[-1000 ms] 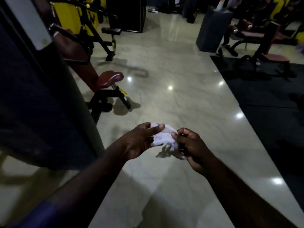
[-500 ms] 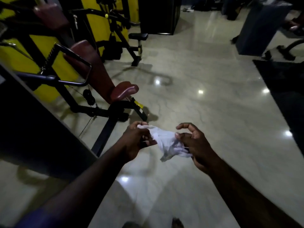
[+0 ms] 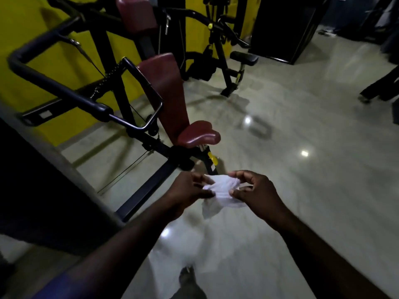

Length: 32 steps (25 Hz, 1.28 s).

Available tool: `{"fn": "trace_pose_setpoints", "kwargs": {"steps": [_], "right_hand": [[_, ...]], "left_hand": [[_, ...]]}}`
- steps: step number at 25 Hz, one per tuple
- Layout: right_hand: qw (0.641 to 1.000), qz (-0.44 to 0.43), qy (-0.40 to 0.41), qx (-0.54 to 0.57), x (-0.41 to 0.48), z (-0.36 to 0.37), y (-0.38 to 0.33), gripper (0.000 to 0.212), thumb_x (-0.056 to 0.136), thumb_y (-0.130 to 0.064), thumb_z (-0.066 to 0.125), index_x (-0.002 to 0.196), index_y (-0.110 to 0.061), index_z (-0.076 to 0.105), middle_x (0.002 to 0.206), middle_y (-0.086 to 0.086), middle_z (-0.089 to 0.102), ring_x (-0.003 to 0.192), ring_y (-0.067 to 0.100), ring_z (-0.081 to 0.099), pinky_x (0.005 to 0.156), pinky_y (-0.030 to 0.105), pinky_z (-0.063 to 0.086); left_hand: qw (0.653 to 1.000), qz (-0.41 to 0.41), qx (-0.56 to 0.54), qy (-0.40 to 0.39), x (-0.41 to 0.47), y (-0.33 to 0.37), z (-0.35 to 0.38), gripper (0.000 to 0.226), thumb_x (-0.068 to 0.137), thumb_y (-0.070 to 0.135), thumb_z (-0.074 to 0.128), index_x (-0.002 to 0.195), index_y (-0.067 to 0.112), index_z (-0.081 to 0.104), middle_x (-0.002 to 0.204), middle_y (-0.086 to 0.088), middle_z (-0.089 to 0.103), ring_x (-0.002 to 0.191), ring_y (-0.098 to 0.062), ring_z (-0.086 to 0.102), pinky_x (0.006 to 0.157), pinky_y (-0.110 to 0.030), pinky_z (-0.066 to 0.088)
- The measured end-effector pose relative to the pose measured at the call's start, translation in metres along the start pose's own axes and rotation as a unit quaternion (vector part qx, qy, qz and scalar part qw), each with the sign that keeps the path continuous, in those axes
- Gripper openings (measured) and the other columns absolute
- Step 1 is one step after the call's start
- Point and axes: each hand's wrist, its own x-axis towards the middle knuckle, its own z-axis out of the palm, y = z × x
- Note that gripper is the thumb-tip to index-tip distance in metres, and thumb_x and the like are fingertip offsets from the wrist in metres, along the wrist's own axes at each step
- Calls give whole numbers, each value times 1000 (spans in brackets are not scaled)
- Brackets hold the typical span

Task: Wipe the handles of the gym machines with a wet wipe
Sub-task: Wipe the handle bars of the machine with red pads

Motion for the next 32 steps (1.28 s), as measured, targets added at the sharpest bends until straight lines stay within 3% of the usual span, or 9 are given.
{"fn": "trace_pose_setpoints", "kwargs": {"steps": [2, 5, 8, 12, 17, 22, 25, 30, 32], "right_hand": [[992, -35, -2, -122, 49, -8, -9, 31, 78, -20, 84, 104, -36, 77, 95, -10, 77, 81, 3, 71, 76, 16, 52], [965, -113, 1, -235, 110, -13, -16, 9, 84, -26, 82, 92, -27, 77, 97, -5, 68, 81, 4, 61, 79, 18, 48], [996, -18, -87, 22, 166, -3, -21, 29, 87, -37, 80, 98, -11, 74, 108, 16, 69, 87, 19, 65, 77, 27, 48], [918, 59, -262, 292, 233, 14, -48, 34, 90, -27, 75, 111, -1, 68, 100, 16, 77, 83, 24, 71, 63, 29, 56], [967, -188, -156, 70, 325, 43, -93, 26, 81, -19, 88, 77, -14, 63, 66, -3, 68, 62, 3, 60, 55, 19, 46], [873, -448, -178, 71, 328, 89, -144, 30, 86, -16, 82, 113, -26, 75, 100, -14, 76, 88, 1, 72, 76, 19, 57], [847, -465, -250, 63, 323, 105, -145, 44, 85, -22, 84, 128, -25, 73, 108, -19, 74, 93, -7, 70, 81, 7, 51], [842, -421, -333, 60, 366, 156, -156, 39, 82, 7, 72, 107, -21, 83, 100, -10, 80, 87, -10, 71, 82, 29, 62], [852, -426, -297, 61, 377, 184, -178, 37, 83, 5, 72, 107, -20, 83, 107, -7, 79, 96, -6, 72, 90, 26, 60]], "left_hand": [[998, 33, 57, -4, 44, 5, -16, 11, 83, 11, 85, 79, 20, 80, 92, -4, 79, 91, -18, 76, 89, -48, 62], [985, 82, 145, 49, 88, 15, -39, 25, 85, 27, 84, 63, 27, 72, 91, 2, 77, 95, -9, 73, 85, -39, 59], [994, 68, 51, 75, 122, 28, -65, 28, 89, 18, 81, 64, 14, 69, 95, -4, 76, 92, -10, 71, 82, -28, 53], [981, 47, 13, 190, 155, 41, -90, 27, 86, 11, 82, 70, -4, 67, 99, 1, 78, 90, 0, 70, 78, -10, 49], [921, 36, 24, 388, 165, 74, -113, 31, 84, 23, 86, 70, 2, 68, 69, -14, 73, 62, -13, 63, 64, -36, 55], [815, 18, -104, 570, 158, 106, -110, 31, 90, 21, 80, 77, -5, 69, 70, -21, 73, 59, -17, 68, 56, -32, 60], [789, 20, -177, 589, 152, 107, -112, 28, 96, 26, 72, 81, 3, 78, 77, -14, 77, 67, -20, 73, 60, -24, 56], [796, -32, -186, 575, 148, 77, -148, 22, 94, 26, 74, 90, 7, 82, 84, -14, 79, 80, -22, 76, 74, -27, 57], [762, -41, -210, 611, 147, 50, -180, 14, 95, 17, 72, 97, 5, 80, 91, -15, 80, 87, -26, 76, 80, -33, 54]]}}
